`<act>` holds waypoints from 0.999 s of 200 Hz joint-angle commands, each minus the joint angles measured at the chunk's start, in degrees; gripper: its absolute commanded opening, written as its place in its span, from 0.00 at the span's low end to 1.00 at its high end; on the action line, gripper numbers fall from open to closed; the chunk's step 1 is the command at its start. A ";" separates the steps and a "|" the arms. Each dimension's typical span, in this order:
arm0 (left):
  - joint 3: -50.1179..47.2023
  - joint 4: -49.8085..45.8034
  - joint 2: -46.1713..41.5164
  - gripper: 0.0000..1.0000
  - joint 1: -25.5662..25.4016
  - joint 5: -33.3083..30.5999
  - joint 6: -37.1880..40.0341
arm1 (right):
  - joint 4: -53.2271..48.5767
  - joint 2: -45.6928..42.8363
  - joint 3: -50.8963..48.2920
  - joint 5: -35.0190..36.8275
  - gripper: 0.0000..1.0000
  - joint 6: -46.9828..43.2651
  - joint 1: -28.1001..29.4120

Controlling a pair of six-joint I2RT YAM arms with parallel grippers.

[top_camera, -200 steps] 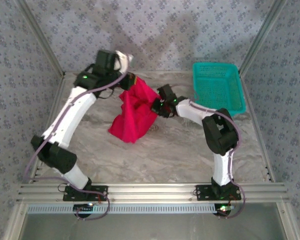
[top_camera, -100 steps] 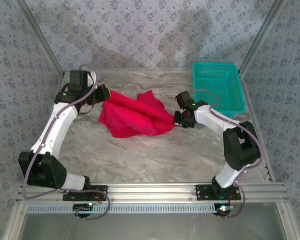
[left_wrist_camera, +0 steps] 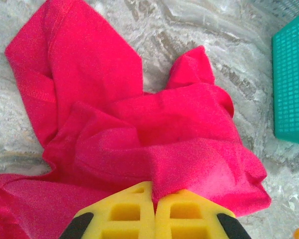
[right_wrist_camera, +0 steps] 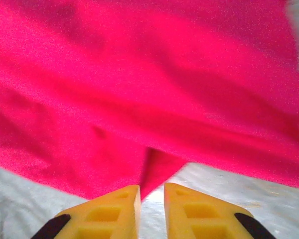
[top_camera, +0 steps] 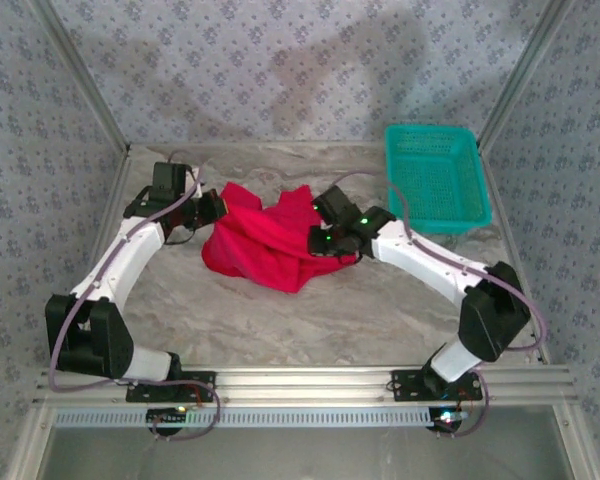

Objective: Fold the inside-out t-shirt

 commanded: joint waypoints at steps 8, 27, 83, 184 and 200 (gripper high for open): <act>4.97 -0.62 -0.85 0.00 -0.16 0.14 0.63 | 5.01 10.60 4.34 -6.48 0.19 0.74 3.06; 5.76 -1.61 -1.35 0.00 -0.10 -0.08 1.18 | 4.25 17.37 9.39 -6.19 0.19 -1.93 2.43; 2.79 -1.52 -4.02 0.00 -0.12 0.93 2.46 | -3.56 31.34 31.70 13.26 0.21 -0.14 -8.07; -2.32 2.60 -2.42 0.00 -0.24 2.51 2.24 | -1.86 29.15 26.10 10.73 0.57 -1.61 -3.53; -2.24 2.70 -2.16 0.00 -0.24 2.93 2.12 | -0.94 31.35 27.72 9.64 0.56 -0.96 -4.30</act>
